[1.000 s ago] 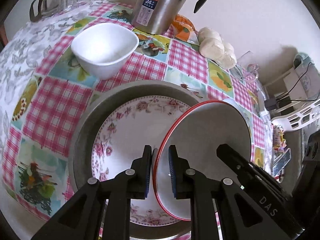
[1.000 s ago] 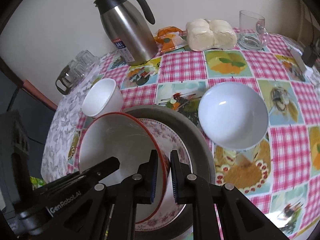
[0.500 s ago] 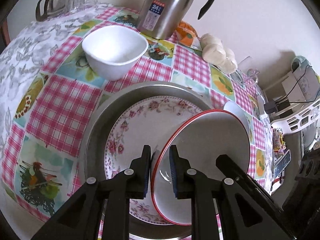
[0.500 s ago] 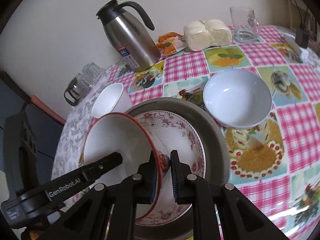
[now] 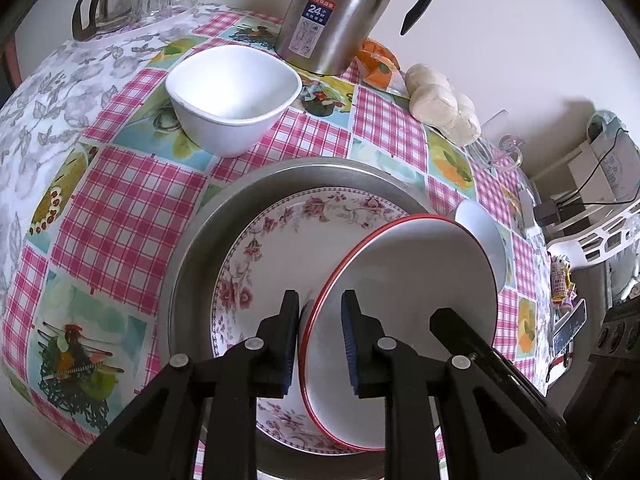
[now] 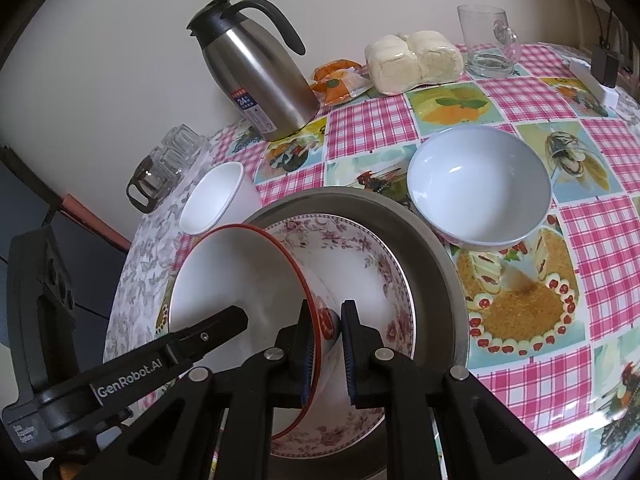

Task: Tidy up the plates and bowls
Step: 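Lower the red-rimmed bowl into the basin onto the floral plate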

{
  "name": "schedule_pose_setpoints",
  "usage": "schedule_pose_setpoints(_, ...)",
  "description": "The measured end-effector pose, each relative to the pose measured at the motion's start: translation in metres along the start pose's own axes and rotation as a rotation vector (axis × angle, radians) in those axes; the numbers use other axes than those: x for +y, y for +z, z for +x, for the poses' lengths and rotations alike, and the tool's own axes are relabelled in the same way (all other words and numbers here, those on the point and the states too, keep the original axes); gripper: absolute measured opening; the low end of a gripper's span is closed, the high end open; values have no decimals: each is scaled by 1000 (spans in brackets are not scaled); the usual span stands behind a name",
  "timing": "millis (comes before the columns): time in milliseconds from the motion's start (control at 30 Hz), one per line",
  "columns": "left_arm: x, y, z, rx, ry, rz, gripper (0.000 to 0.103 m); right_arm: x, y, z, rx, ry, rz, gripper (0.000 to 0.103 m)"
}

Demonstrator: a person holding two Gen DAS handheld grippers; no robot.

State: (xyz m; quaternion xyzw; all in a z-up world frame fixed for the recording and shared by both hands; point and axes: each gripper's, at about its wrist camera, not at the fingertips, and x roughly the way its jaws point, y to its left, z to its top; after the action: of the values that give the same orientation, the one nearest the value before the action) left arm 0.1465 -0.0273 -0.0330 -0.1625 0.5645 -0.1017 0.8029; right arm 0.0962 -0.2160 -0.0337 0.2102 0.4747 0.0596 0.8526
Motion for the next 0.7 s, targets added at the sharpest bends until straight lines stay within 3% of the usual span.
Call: schedule_pose_setpoints(700, 4, 3, 7, -1, -39, -17, 22, -6, 0, 9, 0, 13, 33, 19)
